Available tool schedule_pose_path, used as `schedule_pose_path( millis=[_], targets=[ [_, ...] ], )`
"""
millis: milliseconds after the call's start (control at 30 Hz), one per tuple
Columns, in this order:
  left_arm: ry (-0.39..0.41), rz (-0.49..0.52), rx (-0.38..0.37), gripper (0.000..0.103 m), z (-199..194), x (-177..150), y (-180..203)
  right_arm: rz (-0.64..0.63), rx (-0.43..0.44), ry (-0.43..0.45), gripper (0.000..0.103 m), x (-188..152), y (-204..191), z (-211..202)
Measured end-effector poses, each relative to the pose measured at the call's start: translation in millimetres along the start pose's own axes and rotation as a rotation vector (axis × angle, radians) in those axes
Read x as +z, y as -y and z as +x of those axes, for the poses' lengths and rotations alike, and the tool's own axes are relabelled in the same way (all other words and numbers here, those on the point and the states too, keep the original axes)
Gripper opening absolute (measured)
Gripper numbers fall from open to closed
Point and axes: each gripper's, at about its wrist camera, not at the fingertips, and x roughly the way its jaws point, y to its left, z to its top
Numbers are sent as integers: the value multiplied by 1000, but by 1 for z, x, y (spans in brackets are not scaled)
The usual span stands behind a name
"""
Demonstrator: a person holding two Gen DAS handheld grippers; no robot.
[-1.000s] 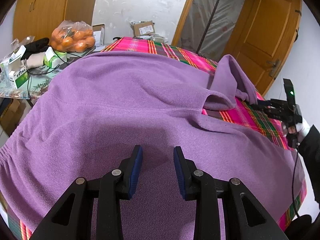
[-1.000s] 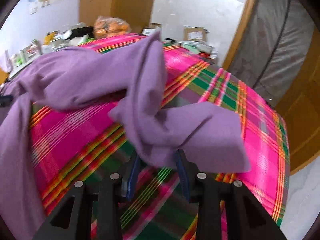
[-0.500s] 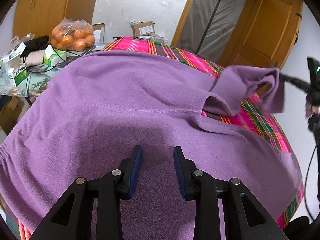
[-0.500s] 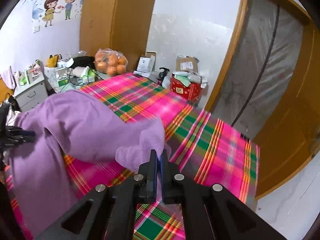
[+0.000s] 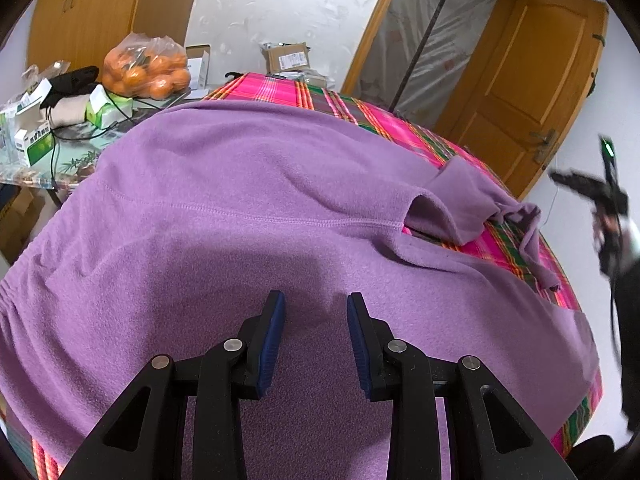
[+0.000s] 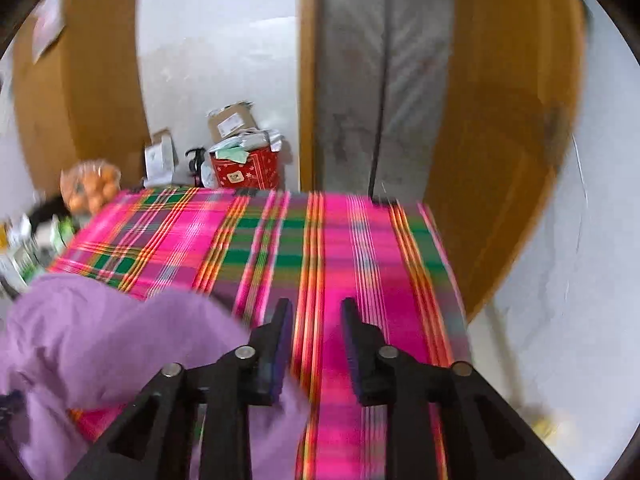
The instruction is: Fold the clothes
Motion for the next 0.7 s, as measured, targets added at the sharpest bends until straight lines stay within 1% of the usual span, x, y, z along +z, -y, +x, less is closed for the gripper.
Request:
schedule_pose_path(
  millis=[33,100,200,300,367,400,467,567,667,700],
  targets=[
    [-1,3,4,33,0,0,1,40,22,-10,32,-15,8,-5],
    [-2,9,11,33,0,0,2,130,61,-65,34,-54,19,-12],
    [-5,30,34,33,1,1,6,245,147,-158,34,-105,19,-15],
    [-8,55,69,33,2,1,11,322,235,-219,34,-138,11,-13],
    [-10,58,79,34,3,2,15,352,297,-245,34,-147,2,-11],
    [-7,64,68,34,2,3,20,364,327,-258,34,-152,-2,-10],
    [3,82,42,34,1,5,32,368,359,-267,34,-158,-11,-10],
    [16,133,30,34,5,7,51,401,364,-254,34,-161,-12,-3],
    [-4,160,9,34,14,7,65,464,346,-213,34,-156,-5,2],
    [-16,166,6,34,17,7,67,482,333,-194,37,-155,-2,1]
  ],
)
